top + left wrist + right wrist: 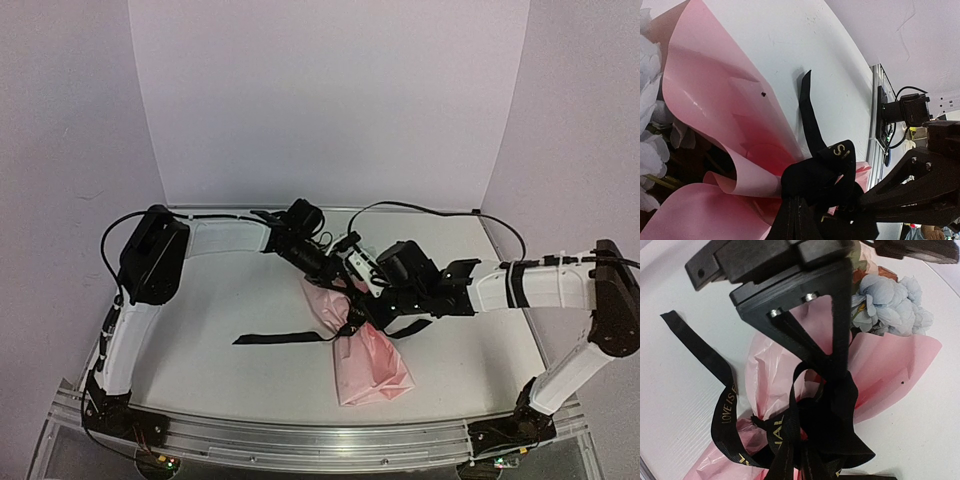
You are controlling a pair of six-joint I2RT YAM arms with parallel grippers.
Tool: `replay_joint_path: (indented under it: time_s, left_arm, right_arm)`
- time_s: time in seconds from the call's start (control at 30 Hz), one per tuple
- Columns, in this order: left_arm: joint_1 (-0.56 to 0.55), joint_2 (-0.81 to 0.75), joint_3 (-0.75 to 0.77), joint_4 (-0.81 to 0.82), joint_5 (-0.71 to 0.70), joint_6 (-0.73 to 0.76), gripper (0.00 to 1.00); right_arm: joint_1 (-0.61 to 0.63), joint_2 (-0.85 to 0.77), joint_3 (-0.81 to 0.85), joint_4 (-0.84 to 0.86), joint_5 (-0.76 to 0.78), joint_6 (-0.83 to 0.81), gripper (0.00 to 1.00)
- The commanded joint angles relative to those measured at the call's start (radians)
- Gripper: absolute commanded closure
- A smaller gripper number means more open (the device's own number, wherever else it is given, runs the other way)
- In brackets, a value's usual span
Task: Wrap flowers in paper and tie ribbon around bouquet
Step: Cross the ribbon over the folded bouquet.
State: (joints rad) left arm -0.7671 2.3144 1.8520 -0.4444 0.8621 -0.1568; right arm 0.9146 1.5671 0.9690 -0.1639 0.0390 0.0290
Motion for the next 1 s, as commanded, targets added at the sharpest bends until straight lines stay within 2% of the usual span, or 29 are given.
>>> replay_joint_path:
  time_s: [0.0,0.23,0.63,0.97]
  left_arm:
    - [0.008,-0.107,-0.024,0.005,-0.044,0.005,1.0]
    - [0.004,-0.16,-0.1,0.026,-0.075,-0.012,1.0]
    - [-0.057,-0.183,-0.137,0.017,-0.113,-0.008,1.0]
    - [-0.092,-0.152,-0.098,-0.001,-0.152,-0.039,1.0]
  right_arm:
    - [-0.005,-0.053,-0.045,0.102,0.055,0.059,0.95]
    - [-0.005,-0.062,-0.089,0.155,0.105,0.1,0.93]
    - [-0.016,-0.058,-0.117,0.179,0.119,0.201,0.84]
    - [-0.036,-0.087,-0.135,0.181,0.063,0.222,0.63]
